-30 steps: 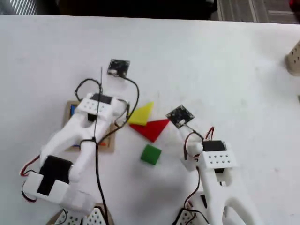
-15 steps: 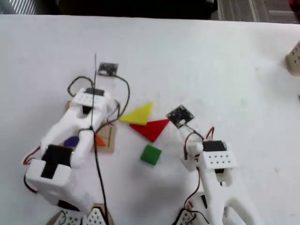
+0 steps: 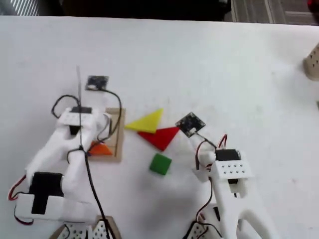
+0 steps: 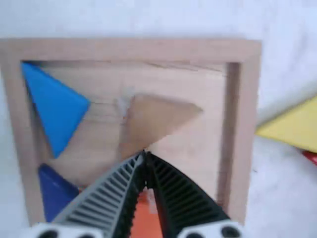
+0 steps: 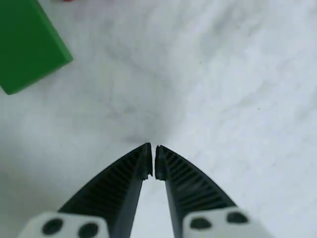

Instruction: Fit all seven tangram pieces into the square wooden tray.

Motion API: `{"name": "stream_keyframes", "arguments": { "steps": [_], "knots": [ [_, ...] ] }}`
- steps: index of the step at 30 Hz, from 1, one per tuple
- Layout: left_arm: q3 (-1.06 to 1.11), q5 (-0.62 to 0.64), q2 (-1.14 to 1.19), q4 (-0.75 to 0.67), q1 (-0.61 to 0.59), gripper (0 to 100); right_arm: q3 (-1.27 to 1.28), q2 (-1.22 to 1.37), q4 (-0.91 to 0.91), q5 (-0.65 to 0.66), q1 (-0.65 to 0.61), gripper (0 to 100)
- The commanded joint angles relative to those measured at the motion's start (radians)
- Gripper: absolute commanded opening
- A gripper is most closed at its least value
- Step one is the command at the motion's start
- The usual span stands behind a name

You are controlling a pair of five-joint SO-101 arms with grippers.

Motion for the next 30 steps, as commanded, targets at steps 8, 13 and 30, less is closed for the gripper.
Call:
{"name": "stream_keyframes", "arguments": {
  "steps": [8,13,30],
  "knots": [
    [-0.06,-0.011,-0.05,0.012,-0.068,2,-0.003,-0.027,-0.008,0.02,0.004,1.8],
    [-0.023,-0.011,-0.237,0.078,0.038,2,-0.003,-0.025,-0.008,0.02,0.004,1.8],
    [-0.178,0.031,0.013,-0.074,0.039,2,-0.003,-0.025,-0.008,0.02,0.004,1.8]
  ]
}}
